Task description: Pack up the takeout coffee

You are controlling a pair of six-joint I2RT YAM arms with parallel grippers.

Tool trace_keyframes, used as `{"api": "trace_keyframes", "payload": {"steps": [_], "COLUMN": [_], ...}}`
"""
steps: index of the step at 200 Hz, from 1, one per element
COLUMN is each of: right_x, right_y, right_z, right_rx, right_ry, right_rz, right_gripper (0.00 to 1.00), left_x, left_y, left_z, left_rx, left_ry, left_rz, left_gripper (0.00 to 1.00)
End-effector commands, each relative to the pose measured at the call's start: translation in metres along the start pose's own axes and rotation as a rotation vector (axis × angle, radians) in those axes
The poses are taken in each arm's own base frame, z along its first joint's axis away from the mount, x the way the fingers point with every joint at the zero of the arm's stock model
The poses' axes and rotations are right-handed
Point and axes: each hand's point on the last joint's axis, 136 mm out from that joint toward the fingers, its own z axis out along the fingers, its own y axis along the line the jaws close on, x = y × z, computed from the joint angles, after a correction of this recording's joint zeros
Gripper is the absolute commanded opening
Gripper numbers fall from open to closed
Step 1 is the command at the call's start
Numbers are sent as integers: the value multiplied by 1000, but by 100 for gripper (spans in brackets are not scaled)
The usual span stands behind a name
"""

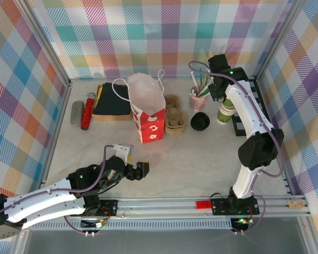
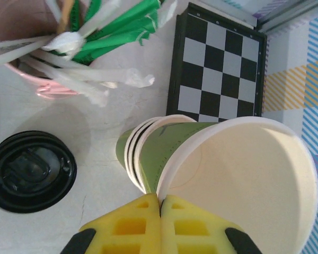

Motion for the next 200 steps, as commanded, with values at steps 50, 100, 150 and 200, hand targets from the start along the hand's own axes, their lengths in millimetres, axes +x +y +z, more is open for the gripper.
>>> {"api": "trace_keyframes", "payload": {"steps": [50, 100, 150, 200], "right_x": [26, 86, 146, 165], "right_y": [42, 127, 189, 248], "right_z": [-97, -122, -113, -109], "right_rx": [-60, -247, -319, -437], "right_ry": [-108, -99, -48, -63], "right_rz": [-145, -285, -338, -319], "right_gripper": [3, 2, 1, 1], "left_x": [-11, -9, -2, -6], "left_y": [10, 39, 41, 48], "left_z": [-17, -22, -4, 2], "left_rx": [-3, -83, -108, -127], "left_ry": [-51, -68, -9, -16], "left_rz": [-66, -208, -253, -299], "left_gripper": [96, 93, 93, 92]}}
